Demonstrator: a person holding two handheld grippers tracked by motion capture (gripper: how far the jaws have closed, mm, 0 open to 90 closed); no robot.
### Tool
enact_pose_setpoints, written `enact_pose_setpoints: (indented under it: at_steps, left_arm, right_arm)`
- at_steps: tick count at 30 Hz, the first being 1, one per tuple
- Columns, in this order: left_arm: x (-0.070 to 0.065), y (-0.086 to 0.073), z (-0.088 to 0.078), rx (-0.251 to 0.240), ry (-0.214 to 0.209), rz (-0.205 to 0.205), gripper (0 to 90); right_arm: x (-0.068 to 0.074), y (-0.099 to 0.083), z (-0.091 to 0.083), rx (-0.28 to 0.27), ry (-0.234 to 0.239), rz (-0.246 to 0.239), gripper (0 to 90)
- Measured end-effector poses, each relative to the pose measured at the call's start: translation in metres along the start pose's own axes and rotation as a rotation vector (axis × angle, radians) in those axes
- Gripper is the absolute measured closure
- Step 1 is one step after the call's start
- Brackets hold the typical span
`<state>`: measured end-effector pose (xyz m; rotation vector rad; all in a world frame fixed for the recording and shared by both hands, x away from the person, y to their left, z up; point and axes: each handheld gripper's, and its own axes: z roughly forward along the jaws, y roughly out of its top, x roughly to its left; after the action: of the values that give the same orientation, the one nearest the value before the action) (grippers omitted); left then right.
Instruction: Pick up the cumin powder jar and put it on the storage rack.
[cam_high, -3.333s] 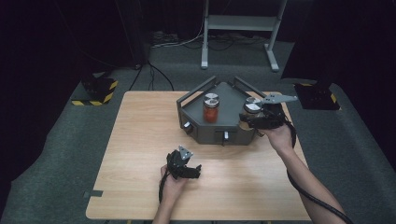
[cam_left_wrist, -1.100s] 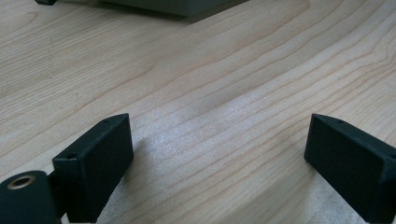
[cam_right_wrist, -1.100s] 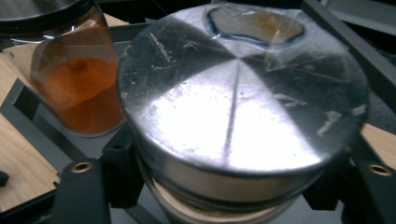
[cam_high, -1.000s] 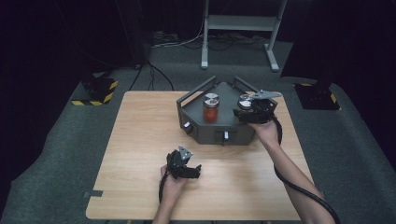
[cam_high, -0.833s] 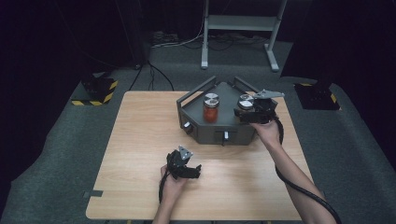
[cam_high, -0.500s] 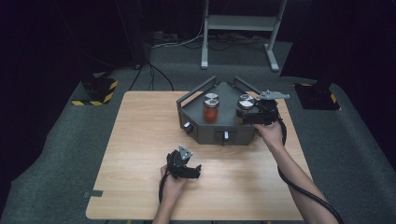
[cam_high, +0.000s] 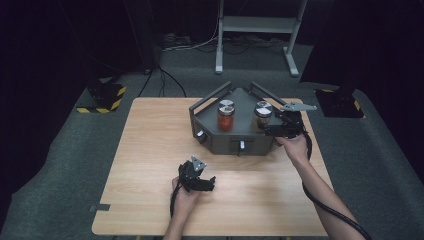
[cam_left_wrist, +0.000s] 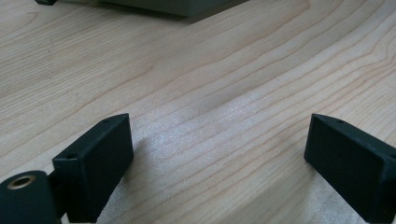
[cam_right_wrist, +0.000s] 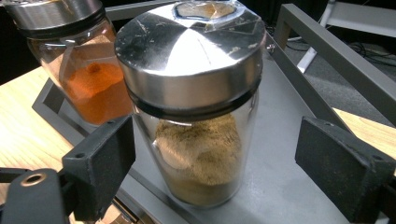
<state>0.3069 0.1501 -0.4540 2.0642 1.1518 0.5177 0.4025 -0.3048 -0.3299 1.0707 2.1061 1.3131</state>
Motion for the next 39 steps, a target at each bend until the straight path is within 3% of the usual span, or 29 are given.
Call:
enact_pose_setpoints:
  at_steps: [21, 32, 35, 39]
  left_arm:
    - [0.000, 0.000, 0.000, 0.000, 0.000, 0.000, 8.1]
    - [0.000, 0.000, 0.000, -0.001, 0.000, -0.001, 8.1]
    - [0.000, 0.000, 0.000, -0.001, 0.000, 0.000, 8.1]
    - [0.000, 0.000, 0.000, -0.001, 0.000, 0.000, 8.0]
  right_arm:
    - [-0.007, -0.030, -0.038, -0.040, 0.014, -0.021, 12.4]
    - [-0.009, -0.058, -0.060, -0.044, -0.001, -0.017, 12.6]
    - [-0.002, -0.071, -0.064, -0.037, -0.025, -0.046, 12.6]
    - [0.003, -0.089, -0.066, -0.019, -0.025, -0.047, 12.5]
